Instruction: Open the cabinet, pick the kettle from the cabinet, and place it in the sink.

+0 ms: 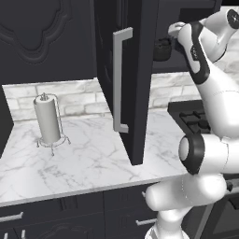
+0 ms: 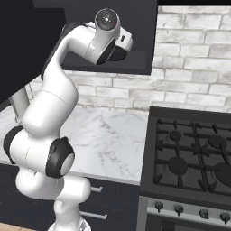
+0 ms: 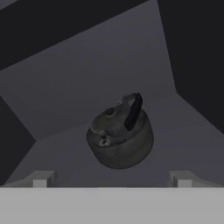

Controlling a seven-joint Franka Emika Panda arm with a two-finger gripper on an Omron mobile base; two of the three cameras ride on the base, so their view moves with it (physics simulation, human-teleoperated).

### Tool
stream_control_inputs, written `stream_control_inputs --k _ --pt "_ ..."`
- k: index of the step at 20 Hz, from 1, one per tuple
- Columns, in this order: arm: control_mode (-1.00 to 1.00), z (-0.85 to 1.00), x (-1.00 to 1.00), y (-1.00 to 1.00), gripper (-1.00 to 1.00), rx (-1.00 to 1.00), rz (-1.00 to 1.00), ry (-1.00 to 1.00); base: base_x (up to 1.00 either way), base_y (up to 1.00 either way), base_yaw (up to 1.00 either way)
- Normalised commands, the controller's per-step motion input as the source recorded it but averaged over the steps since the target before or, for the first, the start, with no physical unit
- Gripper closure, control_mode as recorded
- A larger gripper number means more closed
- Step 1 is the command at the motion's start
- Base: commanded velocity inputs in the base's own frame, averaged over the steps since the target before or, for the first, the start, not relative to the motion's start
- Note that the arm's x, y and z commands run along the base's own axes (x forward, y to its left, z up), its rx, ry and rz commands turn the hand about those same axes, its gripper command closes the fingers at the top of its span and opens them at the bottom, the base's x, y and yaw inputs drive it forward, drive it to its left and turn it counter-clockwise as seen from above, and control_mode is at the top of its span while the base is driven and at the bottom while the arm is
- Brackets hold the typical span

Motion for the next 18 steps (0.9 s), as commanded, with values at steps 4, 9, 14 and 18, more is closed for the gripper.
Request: stream_control_inputs --k 4,9,14,18 --pt "-1.00 -0.05 0.21 0.00 -1.00 0.00 0.00 0.00 0.00 0.00 0.00" --pt "-1.00 -0.04 0.21 0.01 -1.00 0.00 0.00 0.00 0.00 0.00 0.00" --pt "-1.00 -0.07 0.18 0.00 -1.00 0.00 -0.01 0.00 0.00 0.00 0.00" --pt "-1.00 -0.08 0.20 0.00 -1.00 0.00 0.00 0.00 0.00 0.00 0.00"
